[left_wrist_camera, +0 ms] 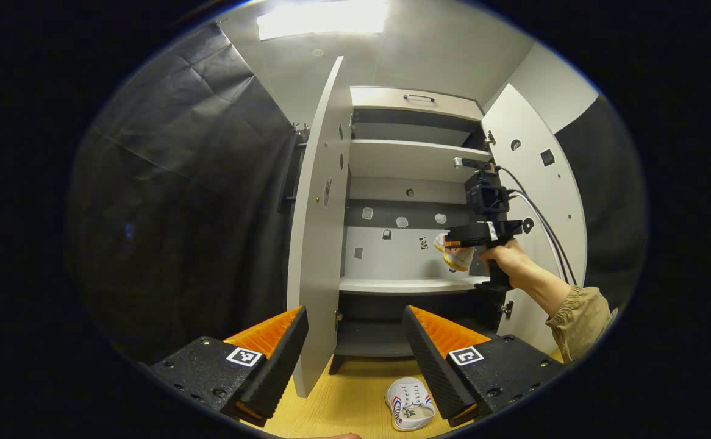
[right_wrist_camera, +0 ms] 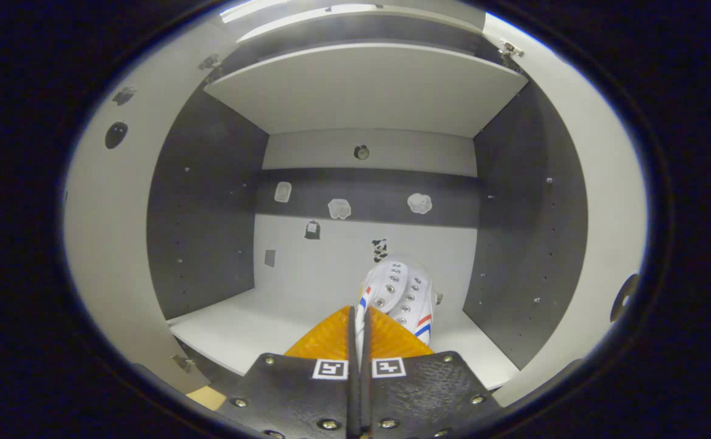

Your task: Grab one shoe with the right hand and put it into the shoe cabinet, grab the other shoe with the left hand and put it into the shoe cabinet; then close the right door with the right hand and the left door with the left hand.

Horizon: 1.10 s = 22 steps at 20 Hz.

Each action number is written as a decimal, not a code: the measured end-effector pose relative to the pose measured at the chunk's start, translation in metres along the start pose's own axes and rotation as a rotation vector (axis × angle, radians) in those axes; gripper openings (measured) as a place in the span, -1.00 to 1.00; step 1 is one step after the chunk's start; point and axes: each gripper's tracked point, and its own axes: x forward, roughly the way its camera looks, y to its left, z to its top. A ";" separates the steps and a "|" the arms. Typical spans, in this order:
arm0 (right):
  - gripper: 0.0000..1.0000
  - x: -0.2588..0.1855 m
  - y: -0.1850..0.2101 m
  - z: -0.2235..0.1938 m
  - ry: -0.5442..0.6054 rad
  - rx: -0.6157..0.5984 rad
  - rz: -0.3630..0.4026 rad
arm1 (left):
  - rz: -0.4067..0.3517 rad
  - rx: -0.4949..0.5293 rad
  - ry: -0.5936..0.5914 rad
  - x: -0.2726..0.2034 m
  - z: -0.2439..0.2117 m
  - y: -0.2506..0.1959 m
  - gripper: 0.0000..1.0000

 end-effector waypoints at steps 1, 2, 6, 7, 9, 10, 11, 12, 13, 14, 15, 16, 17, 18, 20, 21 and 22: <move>-1.00 0.010 -0.003 -0.012 0.032 -0.011 -0.010 | 0.000 -0.003 0.006 0.001 -0.002 0.000 0.91; -1.00 0.018 -0.004 -0.026 0.063 -0.021 -0.015 | 0.000 -0.003 0.012 0.001 -0.004 0.001 0.91; -0.99 0.028 -0.011 -0.034 0.086 0.011 -0.026 | 0.010 -0.001 0.016 0.004 -0.006 0.005 0.92; -0.99 0.029 -0.013 -0.034 0.083 0.015 -0.028 | 0.011 -0.003 0.017 0.005 -0.007 0.004 0.92; -0.97 0.028 -0.020 -0.032 0.077 0.010 -0.052 | 0.007 -0.002 0.024 0.006 -0.008 0.002 0.91; -0.79 0.029 -0.023 -0.026 0.043 -0.013 -0.060 | 0.003 -0.002 0.027 0.006 -0.009 0.000 0.91; -0.67 0.026 -0.029 -0.017 0.013 -0.042 -0.083 | -0.001 -0.004 0.026 0.006 -0.008 -0.001 0.91; -0.67 0.019 -0.027 -0.012 -0.007 -0.059 -0.085 | -0.004 -0.008 0.024 0.006 -0.007 -0.003 0.91; -0.67 0.015 -0.030 -0.007 -0.024 -0.080 -0.102 | -0.007 -0.011 0.025 0.007 -0.009 -0.004 0.91; -0.72 0.008 -0.030 -0.001 -0.042 -0.093 -0.104 | -0.009 -0.013 0.032 0.008 -0.011 -0.006 0.91; -0.77 -0.001 -0.027 0.005 -0.056 -0.098 -0.101 | -0.013 -0.015 0.044 0.010 -0.015 -0.007 0.91; -0.78 -0.009 -0.027 0.009 -0.071 -0.096 -0.097 | -0.021 -0.018 0.062 0.012 -0.022 -0.011 0.91; -0.78 -0.021 -0.026 0.014 -0.084 -0.090 -0.093 | -0.029 -0.022 0.086 0.015 -0.031 -0.014 0.91; -0.77 -0.032 -0.026 0.018 -0.094 -0.086 -0.087 | -0.038 -0.026 0.119 0.019 -0.043 -0.019 0.91; -0.77 -0.058 -0.026 0.026 -0.112 -0.081 -0.075 | -0.068 -0.038 0.209 0.025 -0.072 -0.031 0.92; -0.78 -0.074 -0.024 0.029 -0.117 -0.067 -0.060 | -0.084 -0.043 0.261 0.027 -0.090 -0.036 0.92; -0.78 -0.089 -0.019 0.032 -0.125 -0.048 -0.032 | -0.100 -0.048 0.313 0.030 -0.108 -0.044 0.93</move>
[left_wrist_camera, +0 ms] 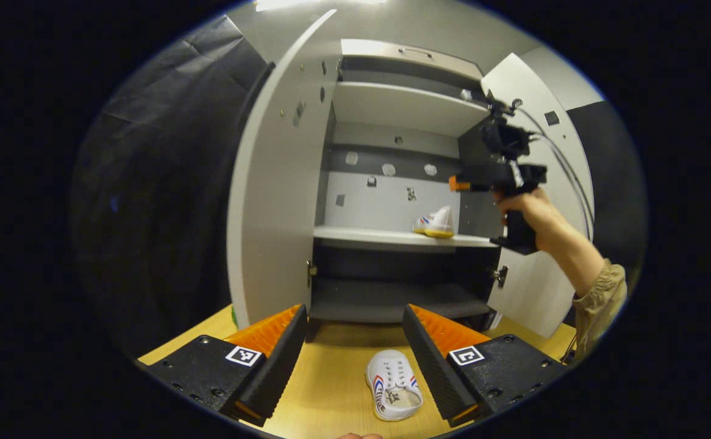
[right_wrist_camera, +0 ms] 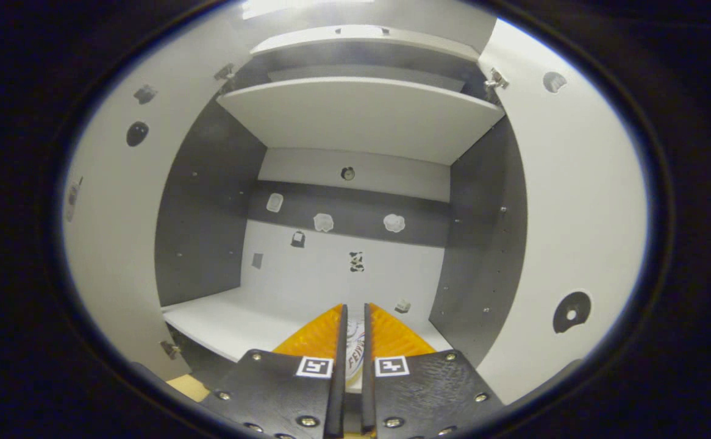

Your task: Grab one shoe with the right hand and put it into the shoe cabinet, grab the other shoe with the left hand and put it into the shoe cabinet; then close the right door with the right hand and the left door with the left hand.

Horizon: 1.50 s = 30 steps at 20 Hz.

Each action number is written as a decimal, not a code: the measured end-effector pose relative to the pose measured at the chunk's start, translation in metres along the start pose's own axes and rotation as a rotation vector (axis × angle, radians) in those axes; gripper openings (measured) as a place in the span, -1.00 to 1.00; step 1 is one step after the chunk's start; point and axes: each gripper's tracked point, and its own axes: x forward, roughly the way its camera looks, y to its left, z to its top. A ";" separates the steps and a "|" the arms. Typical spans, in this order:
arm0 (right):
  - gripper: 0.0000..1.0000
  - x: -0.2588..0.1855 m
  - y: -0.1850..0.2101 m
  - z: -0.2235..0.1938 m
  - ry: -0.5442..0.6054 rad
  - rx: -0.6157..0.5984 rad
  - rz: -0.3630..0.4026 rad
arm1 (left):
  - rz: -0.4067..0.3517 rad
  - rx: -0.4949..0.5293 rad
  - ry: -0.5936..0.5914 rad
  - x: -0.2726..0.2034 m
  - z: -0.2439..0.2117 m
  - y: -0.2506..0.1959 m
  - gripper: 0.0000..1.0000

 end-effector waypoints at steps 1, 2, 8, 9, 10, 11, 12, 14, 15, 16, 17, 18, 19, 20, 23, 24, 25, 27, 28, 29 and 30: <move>-0.78 -0.017 0.003 0.006 -0.016 0.017 0.024 | -0.014 -0.005 0.041 0.008 -0.016 -0.006 0.93; -0.78 -0.034 0.002 0.014 -0.036 0.028 0.036 | -0.022 -0.009 0.078 0.017 -0.031 -0.009 0.93; -0.78 -0.123 -0.011 0.050 -0.173 0.027 0.067 | -0.035 -0.019 0.375 0.063 -0.139 -0.018 0.94; -0.78 -0.133 -0.013 0.051 -0.181 0.029 0.073 | -0.043 -0.017 0.425 0.068 -0.156 -0.019 0.94; -0.79 -0.143 -0.014 0.051 -0.185 0.034 0.079 | -0.045 -0.013 0.480 0.072 -0.175 -0.019 0.92; -0.79 -0.151 -0.016 0.051 -0.190 0.037 0.088 | -0.038 -0.013 0.536 0.074 -0.193 -0.016 0.80; -0.79 -0.158 -0.018 0.051 -0.194 0.040 0.092 | -0.032 -0.016 0.575 0.078 -0.208 -0.014 0.75; -0.79 -0.168 -0.024 0.051 -0.203 0.043 0.096 | -0.055 -0.054 0.599 0.083 -0.220 -0.018 0.67; -0.79 -0.172 -0.028 0.052 -0.209 0.044 0.096 | -0.072 -0.067 0.619 0.083 -0.228 -0.021 0.62; -0.78 -0.175 -0.031 0.052 -0.214 0.047 0.094 | -0.086 -0.069 0.635 0.082 -0.230 -0.023 0.58; -0.79 -0.177 -0.034 0.051 -0.216 0.053 0.093 | -0.108 -0.068 0.615 0.085 -0.227 -0.026 0.54; -0.74 -0.180 -0.036 0.049 -0.215 0.064 0.099 | -0.138 -0.068 0.613 0.088 -0.228 -0.032 0.43; -0.77 -0.180 -0.038 0.048 -0.211 0.072 0.096 | -0.138 -0.057 0.623 0.084 -0.229 -0.032 0.15; -0.55 -0.180 -0.042 0.045 -0.210 0.079 0.096 | -0.138 -0.035 0.612 0.083 -0.225 -0.031 0.00; -0.65 -0.178 -0.048 0.036 -0.191 0.099 0.097 | -0.127 0.000 0.583 0.085 -0.222 -0.026 -0.36; -0.65 -0.177 -0.051 0.033 -0.183 0.104 0.096 | -0.125 0.005 0.571 0.085 -0.221 -0.026 -0.49; -0.65 -0.178 -0.054 0.030 -0.174 0.108 0.094 | -0.122 0.020 0.566 0.086 -0.219 -0.025 -0.72; -0.65 -0.178 -0.058 0.024 -0.157 0.106 0.093 | -0.101 0.054 0.548 0.090 -0.210 -0.021 -0.93; -0.65 -0.179 -0.061 0.022 -0.152 0.102 0.090 | -0.094 0.075 0.528 0.092 -0.202 -0.022 -0.94; -0.65 -0.181 -0.063 0.021 -0.150 0.100 0.087 | -0.091 0.084 0.503 0.089 -0.190 -0.020 -0.96; -0.65 -0.183 -0.065 0.020 -0.150 0.100 0.086 | -0.099 0.083 0.470 0.090 -0.173 -0.021 -0.96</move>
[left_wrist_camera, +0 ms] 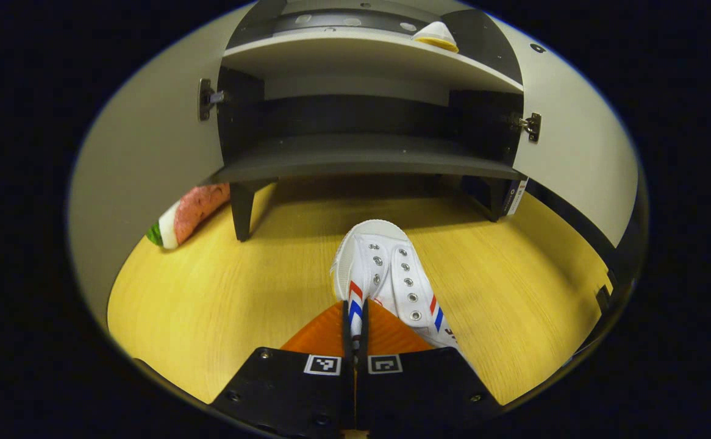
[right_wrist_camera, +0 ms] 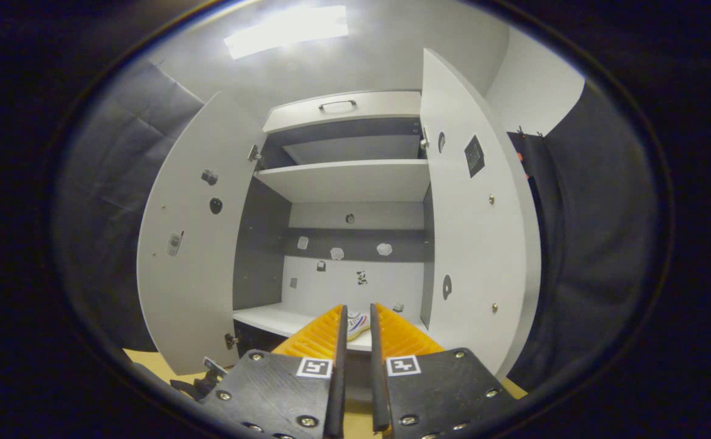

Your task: Grab one shoe with the right hand and put it into the shoe cabinet, grab the other shoe with the left hand and put it into the shoe cabinet; then close the right door with the right hand and the left door with the left hand.

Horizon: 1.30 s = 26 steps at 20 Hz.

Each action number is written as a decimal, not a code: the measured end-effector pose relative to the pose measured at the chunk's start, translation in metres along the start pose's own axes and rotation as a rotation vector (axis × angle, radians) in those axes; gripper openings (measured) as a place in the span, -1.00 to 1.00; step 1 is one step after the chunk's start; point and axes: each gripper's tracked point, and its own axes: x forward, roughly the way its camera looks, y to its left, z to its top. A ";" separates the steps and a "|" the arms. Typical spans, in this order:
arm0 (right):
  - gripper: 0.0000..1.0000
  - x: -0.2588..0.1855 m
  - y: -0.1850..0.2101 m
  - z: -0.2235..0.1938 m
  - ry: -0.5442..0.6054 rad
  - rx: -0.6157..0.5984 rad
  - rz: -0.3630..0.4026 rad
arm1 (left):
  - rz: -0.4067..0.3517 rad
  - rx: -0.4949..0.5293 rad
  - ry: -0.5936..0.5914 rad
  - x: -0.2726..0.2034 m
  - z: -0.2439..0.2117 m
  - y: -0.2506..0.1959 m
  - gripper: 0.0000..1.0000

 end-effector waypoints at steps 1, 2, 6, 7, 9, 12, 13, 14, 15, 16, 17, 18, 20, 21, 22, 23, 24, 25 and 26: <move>-0.65 -0.003 -0.002 0.000 -0.001 0.003 -0.001 | -0.009 0.000 -0.031 -0.008 0.017 -0.002 -0.96; -0.65 -0.007 -0.004 0.001 -0.003 0.008 0.000 | -0.015 0.001 -0.071 -0.015 0.039 -0.004 -0.96; -0.65 -0.021 -0.008 0.002 -0.006 0.027 0.015 | -0.004 0.025 -0.270 -0.053 0.132 -0.005 -0.96; -0.65 -0.025 -0.008 0.002 -0.007 0.032 0.020 | 0.002 0.031 -0.316 -0.063 0.152 -0.004 -0.97; -0.65 -0.033 -0.011 0.005 -0.010 0.041 0.027 | 0.024 0.046 -0.387 -0.082 0.186 0.000 -0.97; -0.65 -0.041 -0.013 0.005 -0.017 0.037 0.035 | 0.079 0.063 -0.451 -0.091 0.233 0.010 -0.97; -0.65 -0.043 -0.013 0.003 -0.014 0.031 0.038 | 0.084 0.063 -0.464 -0.093 0.245 0.010 -0.98; -0.65 -0.046 -0.013 0.001 -0.009 0.028 0.043 | 0.079 0.055 -0.477 -0.095 0.255 0.010 -0.98; -0.65 -0.048 -0.012 -0.001 -0.005 0.028 0.048 | 0.070 0.038 -0.484 -0.091 0.272 0.011 -0.97; -0.65 -0.050 -0.011 -0.003 -0.001 0.031 0.055 | 0.062 0.019 -0.491 -0.086 0.288 0.012 -0.98; -0.65 -0.051 -0.011 -0.008 0.005 0.036 0.062 | 0.064 0.009 -0.491 -0.081 0.301 0.013 -0.97; -0.65 -0.051 -0.010 -0.011 0.012 0.040 0.068 | 0.073 0.010 -0.495 -0.076 0.315 0.017 -0.97; -0.65 -0.052 -0.010 -0.021 0.033 0.044 0.077 | 0.098 0.011 -0.504 -0.063 0.342 0.025 -0.98; -0.65 -0.052 -0.011 -0.026 0.042 0.047 0.080 | 0.113 0.008 -0.503 -0.056 0.355 0.030 -0.97; -0.65 -0.052 -0.011 -0.030 0.051 0.050 0.082 | 0.125 -0.008 -0.504 -0.047 0.367 0.036 -0.97; -0.65 -0.051 -0.012 -0.035 0.060 0.050 0.083 | 0.131 -0.022 -0.502 -0.038 0.379 0.040 -0.98; -0.65 -0.050 -0.014 -0.039 0.069 0.047 0.078 | 0.139 -0.031 -0.496 -0.026 0.388 0.045 -0.98; -0.65 -0.050 -0.017 -0.042 0.073 0.037 0.068 | 0.152 -0.037 -0.479 -0.012 0.395 0.050 -0.97; -0.65 -0.050 -0.020 -0.044 0.075 0.027 0.059 | 0.170 -0.038 -0.458 0.000 0.399 0.056 -0.97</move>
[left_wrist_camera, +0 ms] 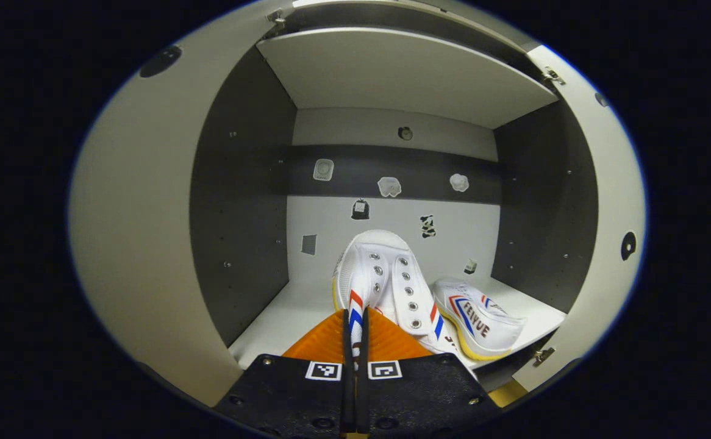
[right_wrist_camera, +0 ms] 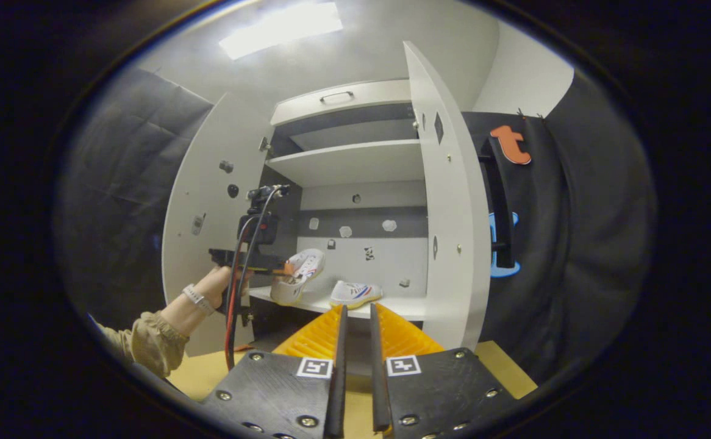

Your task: Grab one shoe with the right hand and put it into the shoe cabinet, grab the other shoe with the left hand and put it into the shoe cabinet; then close the right door with the right hand and the left door with the left hand.

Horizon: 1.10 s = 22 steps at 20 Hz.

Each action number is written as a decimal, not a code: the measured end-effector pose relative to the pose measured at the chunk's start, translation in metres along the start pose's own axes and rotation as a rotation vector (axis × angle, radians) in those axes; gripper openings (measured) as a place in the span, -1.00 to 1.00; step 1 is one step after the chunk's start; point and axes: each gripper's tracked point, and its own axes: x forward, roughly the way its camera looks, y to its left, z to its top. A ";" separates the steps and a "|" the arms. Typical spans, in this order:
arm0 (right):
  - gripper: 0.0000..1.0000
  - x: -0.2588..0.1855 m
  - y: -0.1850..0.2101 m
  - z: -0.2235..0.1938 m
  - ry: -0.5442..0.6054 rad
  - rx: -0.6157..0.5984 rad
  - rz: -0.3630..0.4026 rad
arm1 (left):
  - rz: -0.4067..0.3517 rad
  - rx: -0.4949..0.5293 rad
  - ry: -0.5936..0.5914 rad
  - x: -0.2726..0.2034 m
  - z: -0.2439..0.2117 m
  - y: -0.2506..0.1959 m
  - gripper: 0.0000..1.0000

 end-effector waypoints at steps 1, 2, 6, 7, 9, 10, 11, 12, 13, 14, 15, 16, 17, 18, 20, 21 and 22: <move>-0.65 -0.001 -0.003 -0.001 0.001 -0.005 -0.008 | 0.017 0.007 0.019 0.013 -0.003 0.004 -0.97; -0.65 -0.003 -0.004 -0.003 0.003 -0.006 -0.012 | 0.025 0.015 0.047 0.025 -0.008 0.005 -0.97; -0.65 -0.005 -0.011 -0.009 0.013 0.006 -0.024 | -0.019 -0.046 0.070 0.039 -0.012 -0.002 -0.72; -0.65 -0.006 -0.012 -0.011 0.018 0.009 -0.026 | 0.014 -0.036 0.037 0.038 -0.004 0.003 -0.53; -0.65 -0.010 -0.015 -0.014 0.030 0.026 -0.023 | 0.054 0.012 -0.007 0.023 0.012 0.016 -0.27; -0.65 -0.012 -0.014 -0.014 0.031 0.042 -0.017 | 0.060 0.022 -0.023 0.011 0.016 0.017 -0.07; -0.65 -0.015 -0.013 -0.014 0.032 0.059 -0.010 | 0.055 0.021 -0.042 -0.001 0.021 0.016 0.58; -0.65 -0.019 -0.013 -0.013 0.034 0.071 -0.005 | 0.046 0.013 -0.058 -0.015 0.023 0.015 0.60; -0.65 -0.024 -0.013 -0.012 0.036 0.073 -0.003 | 0.033 0.003 -0.077 -0.031 0.024 0.013 0.70; -0.65 -0.030 -0.013 -0.011 0.034 0.072 -0.005 | 0.010 0.005 -0.095 -0.047 0.025 0.008 0.71; -0.65 -0.036 -0.016 -0.007 0.029 0.072 -0.011 | -0.011 0.008 -0.110 -0.065 0.022 0.003 0.69; -0.65 -0.043 -0.018 -0.005 0.022 0.069 -0.019 | -0.035 0.017 -0.119 -0.081 0.018 -0.004 0.68; -0.65 -0.051 -0.021 -0.001 0.013 0.065 -0.031 | -0.060 0.025 -0.135 -0.101 0.013 -0.010 0.69; -0.65 -0.061 -0.025 0.003 0.003 0.059 -0.041 | -0.086 0.031 -0.151 -0.118 0.007 -0.018 0.68; -0.53 -0.078 -0.038 0.008 -0.018 0.039 -0.089 | -0.146 0.056 -0.175 -0.160 -0.010 -0.037 0.67; -0.53 -0.086 -0.045 0.010 -0.031 0.033 -0.117 | -0.168 0.060 -0.193 -0.178 -0.018 -0.044 0.68; -0.54 -0.092 -0.052 0.009 -0.039 0.033 -0.144 | -0.189 0.060 -0.205 -0.197 -0.027 -0.050 0.67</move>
